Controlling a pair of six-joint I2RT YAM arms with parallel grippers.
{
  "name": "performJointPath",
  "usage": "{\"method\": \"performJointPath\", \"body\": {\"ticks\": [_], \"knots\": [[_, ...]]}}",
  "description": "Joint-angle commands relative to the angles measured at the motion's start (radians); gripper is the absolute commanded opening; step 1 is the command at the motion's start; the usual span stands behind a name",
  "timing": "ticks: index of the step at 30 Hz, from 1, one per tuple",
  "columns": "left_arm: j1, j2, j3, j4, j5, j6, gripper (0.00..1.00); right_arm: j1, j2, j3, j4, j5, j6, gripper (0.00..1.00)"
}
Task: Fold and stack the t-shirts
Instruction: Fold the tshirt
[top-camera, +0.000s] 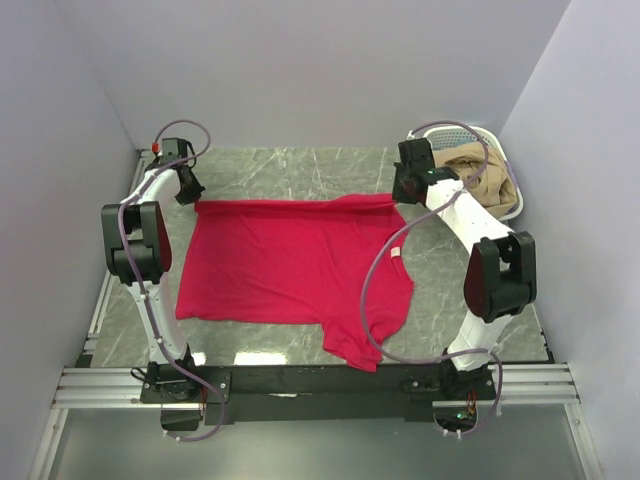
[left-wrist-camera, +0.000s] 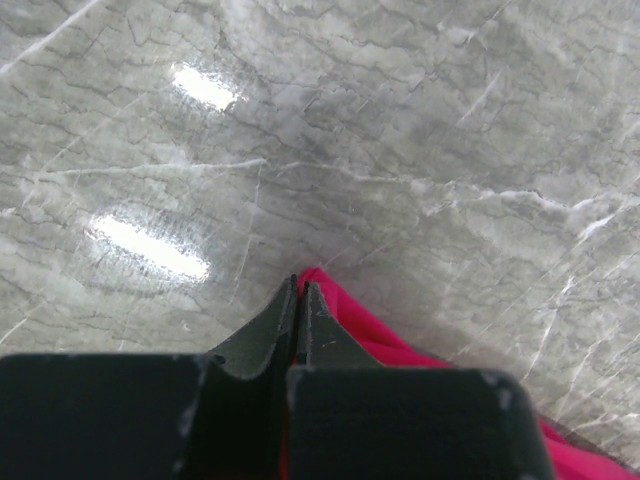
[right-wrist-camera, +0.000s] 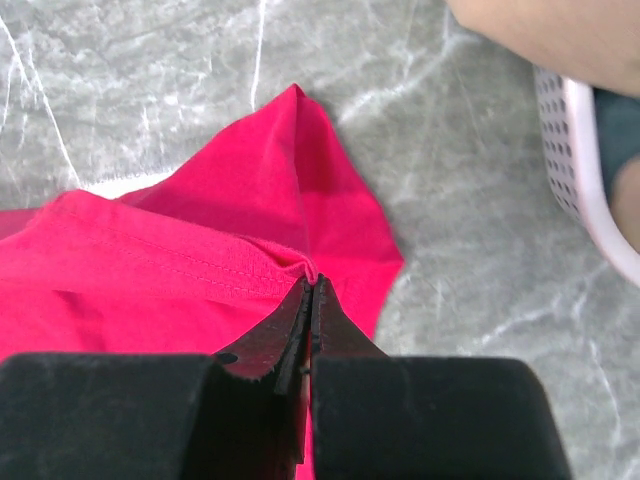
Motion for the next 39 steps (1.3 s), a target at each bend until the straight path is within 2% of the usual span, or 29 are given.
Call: {"method": "performJointPath", "body": {"ticks": [1,25,39], "knots": [[0.002,-0.082,-0.014,0.013,-0.006,0.018,0.01,-0.01,-0.115,-0.035,-0.021,0.064,0.021,0.0],[-0.044,-0.131,-0.108,-0.046,-0.082,0.018,0.01,0.056,-0.215,-0.23,-0.081,0.036,0.062,0.0],[-0.076,-0.123,-0.14,-0.067,-0.097,0.01,0.02,0.116,-0.197,-0.311,-0.11,0.044,0.09,0.0]]}}
